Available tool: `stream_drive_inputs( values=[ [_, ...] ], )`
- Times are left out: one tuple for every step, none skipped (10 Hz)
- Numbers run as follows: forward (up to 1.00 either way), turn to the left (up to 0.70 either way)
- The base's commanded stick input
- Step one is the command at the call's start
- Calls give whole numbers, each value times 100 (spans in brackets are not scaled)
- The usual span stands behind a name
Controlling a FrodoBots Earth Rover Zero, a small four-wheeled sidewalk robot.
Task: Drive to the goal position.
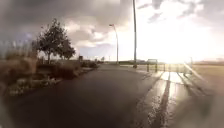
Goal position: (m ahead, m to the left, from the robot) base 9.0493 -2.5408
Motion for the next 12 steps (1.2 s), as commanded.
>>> stream_drive_inputs(
  values=[
    [70,0],
    [70,0],
    [70,0],
    [70,0],
    [70,0],
    [70,0],
    [70,0],
    [70,0],
    [70,0],
    [70,0],
    [70,0],
    [70,0]
  ],
)
